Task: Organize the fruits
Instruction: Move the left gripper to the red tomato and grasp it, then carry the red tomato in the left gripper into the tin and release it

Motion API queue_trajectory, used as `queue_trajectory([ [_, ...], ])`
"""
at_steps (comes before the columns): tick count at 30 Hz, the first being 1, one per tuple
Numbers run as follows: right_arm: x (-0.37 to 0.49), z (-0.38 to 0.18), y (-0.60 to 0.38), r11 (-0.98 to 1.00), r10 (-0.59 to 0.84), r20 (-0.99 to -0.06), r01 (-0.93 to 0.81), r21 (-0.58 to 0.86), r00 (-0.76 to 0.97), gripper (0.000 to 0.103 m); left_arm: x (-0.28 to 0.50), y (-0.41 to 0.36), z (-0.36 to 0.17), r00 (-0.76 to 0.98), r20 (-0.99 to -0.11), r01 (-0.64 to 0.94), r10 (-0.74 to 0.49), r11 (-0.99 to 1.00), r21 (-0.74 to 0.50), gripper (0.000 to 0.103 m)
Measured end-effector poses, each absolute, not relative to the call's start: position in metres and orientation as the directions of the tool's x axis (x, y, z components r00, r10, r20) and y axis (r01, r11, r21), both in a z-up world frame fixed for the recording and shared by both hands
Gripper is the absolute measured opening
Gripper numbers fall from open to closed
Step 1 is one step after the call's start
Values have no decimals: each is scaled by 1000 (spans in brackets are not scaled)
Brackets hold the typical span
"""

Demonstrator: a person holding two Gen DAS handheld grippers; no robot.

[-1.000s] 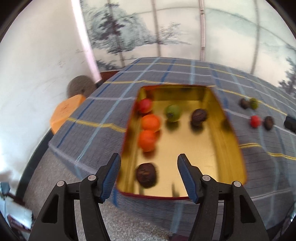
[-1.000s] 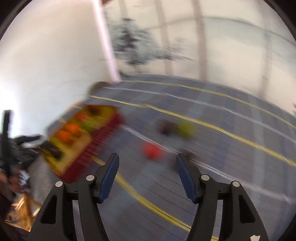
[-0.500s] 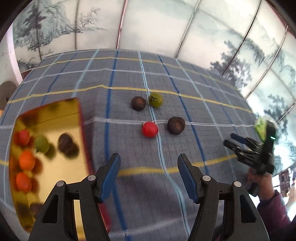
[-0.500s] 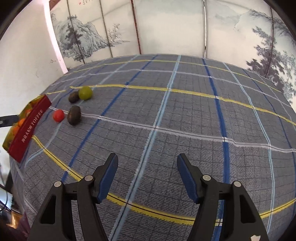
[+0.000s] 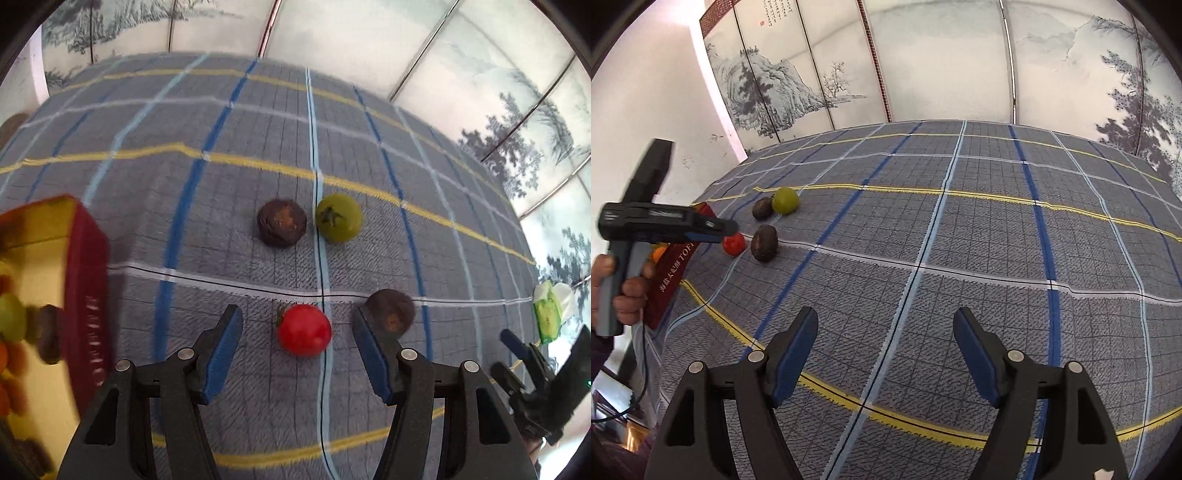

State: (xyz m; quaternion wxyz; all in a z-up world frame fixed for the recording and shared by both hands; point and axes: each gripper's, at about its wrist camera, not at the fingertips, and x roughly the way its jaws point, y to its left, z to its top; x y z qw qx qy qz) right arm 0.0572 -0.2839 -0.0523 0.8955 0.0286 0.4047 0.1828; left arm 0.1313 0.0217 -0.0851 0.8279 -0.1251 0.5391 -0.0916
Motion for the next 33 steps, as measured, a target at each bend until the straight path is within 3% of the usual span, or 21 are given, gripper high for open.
queue_trajectory([
  [5, 59, -53, -283, 926, 365, -717, -310, 215, 594, 75, 125, 13, -87, 441, -859, 25, -261, 960, -279, 31],
  [14, 66, -60, -291, 929, 366, -733, -273, 250, 574, 78, 70, 21, -62, 509, -825, -26, -246, 954, -300, 31],
  [20, 70, -66, -279, 946, 304, -777, -270, 179, 551, 86, 36, 33, -36, 569, -800, -29, -191, 967, -251, 31],
  [25, 71, -71, -259, 949, 233, -815, -308, 71, 530, 103, 22, 41, -29, 588, -790, -33, -173, 971, -237, 31],
  [27, 71, -74, -249, 950, 174, -830, -312, 0, 530, 102, 17, 44, -27, 595, -786, -34, -167, 972, -232, 31],
  [33, 70, -75, -250, 949, 179, -829, -314, 4, 530, 103, 5, 51, -22, 627, -771, -39, -110, 984, -172, 31],
])
